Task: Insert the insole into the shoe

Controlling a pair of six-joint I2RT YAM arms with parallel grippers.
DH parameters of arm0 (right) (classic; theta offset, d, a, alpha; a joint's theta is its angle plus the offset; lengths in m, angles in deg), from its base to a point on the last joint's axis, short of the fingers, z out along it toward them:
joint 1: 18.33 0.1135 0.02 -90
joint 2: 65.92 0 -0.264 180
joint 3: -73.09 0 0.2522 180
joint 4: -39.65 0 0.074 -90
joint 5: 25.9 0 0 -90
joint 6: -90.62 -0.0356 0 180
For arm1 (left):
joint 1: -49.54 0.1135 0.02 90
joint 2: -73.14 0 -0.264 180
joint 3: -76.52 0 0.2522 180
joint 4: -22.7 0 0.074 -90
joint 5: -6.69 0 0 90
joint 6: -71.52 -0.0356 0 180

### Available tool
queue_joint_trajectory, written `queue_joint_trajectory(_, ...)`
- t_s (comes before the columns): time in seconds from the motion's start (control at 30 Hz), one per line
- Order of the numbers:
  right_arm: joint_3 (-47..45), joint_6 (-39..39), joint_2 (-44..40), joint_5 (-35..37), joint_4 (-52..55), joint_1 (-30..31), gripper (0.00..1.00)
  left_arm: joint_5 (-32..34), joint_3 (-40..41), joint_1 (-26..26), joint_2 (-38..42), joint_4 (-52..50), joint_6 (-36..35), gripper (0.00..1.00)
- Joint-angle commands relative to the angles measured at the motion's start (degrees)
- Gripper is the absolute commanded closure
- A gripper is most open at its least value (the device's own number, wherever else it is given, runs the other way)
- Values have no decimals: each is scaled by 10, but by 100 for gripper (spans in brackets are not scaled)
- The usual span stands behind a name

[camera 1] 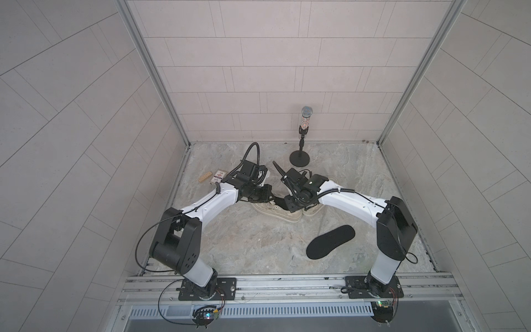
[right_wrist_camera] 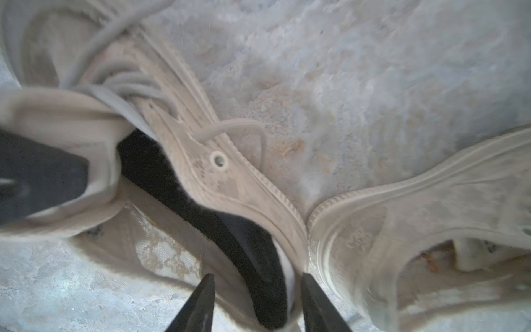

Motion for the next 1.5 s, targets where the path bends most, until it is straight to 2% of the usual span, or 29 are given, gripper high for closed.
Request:
queue_joint_trajectory(0.0, 11, 23, -11, 42, 31, -4, 49, -6, 0, 4, 1, 28, -23, 100)
queue_joint_trajectory(0.4, 11, 44, 55, 48, 7, -10, 50, -11, 10, 4, 8, 36, -26, 100)
queue_joint_trajectory(0.57, -11, 33, 17, 49, -15, -12, 48, -12, 15, 4, 7, 36, -27, 100)
queue_joint_trajectory(0.67, -3, 39, -7, 30, -12, -16, 46, -13, 13, 4, 2, 33, -33, 100)
queue_joint_trajectory(0.87, -31, 52, -37, -56, -46, -16, 43, -13, 4, 3, -6, 28, -38, 100)
queue_joint_trajectory(1.13, -54, 58, 4, -64, -57, -16, 43, -14, 0, 4, -6, 25, -40, 100)
queue_joint_trajectory(1.23, -56, 58, 28, -44, -59, -16, 46, -16, -1, 4, -4, 24, -42, 100)
queue_joint_trajectory(1.33, -68, 48, 54, -7, -72, -15, 55, -12, -2, 4, -1, 22, -45, 100)
queue_joint_trajectory(1.47, -66, 46, 88, -32, -32, 14, 58, -3, -12, 3, -5, 14, -55, 100)
